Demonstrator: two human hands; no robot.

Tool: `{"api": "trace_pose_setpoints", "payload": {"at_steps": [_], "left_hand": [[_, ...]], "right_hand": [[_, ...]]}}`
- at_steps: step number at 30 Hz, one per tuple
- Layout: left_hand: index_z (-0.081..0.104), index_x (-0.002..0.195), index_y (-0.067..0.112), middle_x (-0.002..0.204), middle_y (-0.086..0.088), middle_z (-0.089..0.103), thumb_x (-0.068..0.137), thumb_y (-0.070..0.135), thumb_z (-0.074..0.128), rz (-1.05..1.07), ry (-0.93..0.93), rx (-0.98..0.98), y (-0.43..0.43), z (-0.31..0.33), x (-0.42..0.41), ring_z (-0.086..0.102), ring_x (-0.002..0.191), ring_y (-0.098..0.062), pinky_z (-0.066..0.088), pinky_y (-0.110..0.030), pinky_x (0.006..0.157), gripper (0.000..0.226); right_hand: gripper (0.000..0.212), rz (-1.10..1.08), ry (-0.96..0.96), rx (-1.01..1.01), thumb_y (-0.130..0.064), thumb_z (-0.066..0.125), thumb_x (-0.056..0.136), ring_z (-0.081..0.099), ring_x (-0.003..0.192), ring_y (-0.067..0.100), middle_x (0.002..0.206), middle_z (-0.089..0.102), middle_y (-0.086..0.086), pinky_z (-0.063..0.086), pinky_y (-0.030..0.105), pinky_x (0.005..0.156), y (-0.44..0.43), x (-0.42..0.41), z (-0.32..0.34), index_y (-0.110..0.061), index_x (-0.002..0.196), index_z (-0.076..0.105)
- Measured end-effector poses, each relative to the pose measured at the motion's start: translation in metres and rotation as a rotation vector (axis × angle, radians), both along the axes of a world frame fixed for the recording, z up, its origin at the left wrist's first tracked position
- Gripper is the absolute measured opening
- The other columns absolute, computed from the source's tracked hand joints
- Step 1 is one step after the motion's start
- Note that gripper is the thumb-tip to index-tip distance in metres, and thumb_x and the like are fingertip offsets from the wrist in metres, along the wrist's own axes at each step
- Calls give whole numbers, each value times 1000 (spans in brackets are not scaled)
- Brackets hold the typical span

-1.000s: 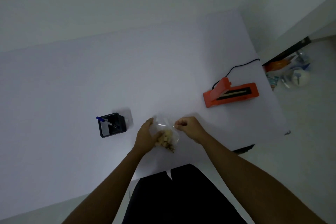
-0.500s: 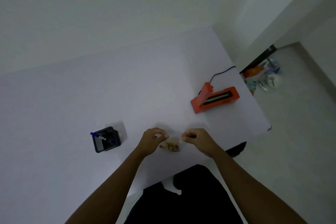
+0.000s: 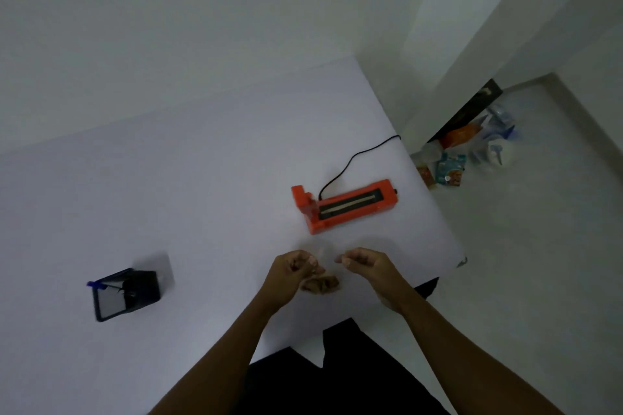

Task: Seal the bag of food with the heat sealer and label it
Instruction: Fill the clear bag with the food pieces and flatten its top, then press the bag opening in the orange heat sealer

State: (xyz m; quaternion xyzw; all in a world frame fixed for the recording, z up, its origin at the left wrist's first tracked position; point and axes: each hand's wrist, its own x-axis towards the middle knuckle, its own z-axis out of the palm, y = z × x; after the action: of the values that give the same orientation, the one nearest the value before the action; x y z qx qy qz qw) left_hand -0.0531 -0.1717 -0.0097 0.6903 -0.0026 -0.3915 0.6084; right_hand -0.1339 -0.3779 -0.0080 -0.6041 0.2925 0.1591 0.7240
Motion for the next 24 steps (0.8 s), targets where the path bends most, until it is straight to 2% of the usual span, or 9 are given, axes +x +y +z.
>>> {"api": "trace_pose_setpoints", "payload": {"at_steps": [3,8,10,15,19,23,24], "left_hand": [[65,84,2,71,3,72,95,10,57,37,41,5,-38,2,-4,70,73,-12,54,-22,69,16],[68,91,-2,89,-18,74,94,13,58,176,158,-30,-81,-5,-3,72,86,-31,59,-38,78,19],[70,94,0,93,-19,74,93,16,60,220,196,-31,-92,-8,-4,72,88,-33,59,-42,80,19],[71,100,-4,93,-18,75,90,17,65,332,190,-36,-117,-4,-1,73,85,-31,59,-34,68,25],[70,98,-6,90,-23,73,89,25,67,391,214,0,-124,-7,9,70,75,-31,59,-44,72,32],[69,99,-5,68,-6,69,92,26,63,418,237,37,-129,-7,13,65,60,-20,55,-32,57,33],[69,99,-5,69,-7,69,92,27,63,423,245,41,-130,-7,14,67,62,-20,56,-32,57,33]], "right_hand": [[16,-25,16,47,-8,70,88,71,100,18,104,77,9,55,23,84,-27,-3,-4,-7,103,75],[9,33,25,-49,-12,74,86,73,90,24,93,79,9,60,32,82,-64,-1,-14,-9,92,80],[14,17,5,-102,-16,75,86,74,91,26,92,79,10,61,35,82,-75,3,-17,-7,94,80],[16,-59,-12,-103,-18,72,88,75,89,30,91,79,12,62,39,80,-88,11,-23,-7,98,79],[16,-108,45,-14,-22,72,88,74,83,30,91,78,17,62,42,76,-88,23,-22,-8,93,78],[14,-159,153,69,-25,72,87,73,79,29,92,77,17,61,45,77,-84,31,-24,-12,90,79],[15,-156,171,81,-25,72,87,73,80,30,94,77,18,60,46,78,-83,32,-25,-13,91,79]]}}
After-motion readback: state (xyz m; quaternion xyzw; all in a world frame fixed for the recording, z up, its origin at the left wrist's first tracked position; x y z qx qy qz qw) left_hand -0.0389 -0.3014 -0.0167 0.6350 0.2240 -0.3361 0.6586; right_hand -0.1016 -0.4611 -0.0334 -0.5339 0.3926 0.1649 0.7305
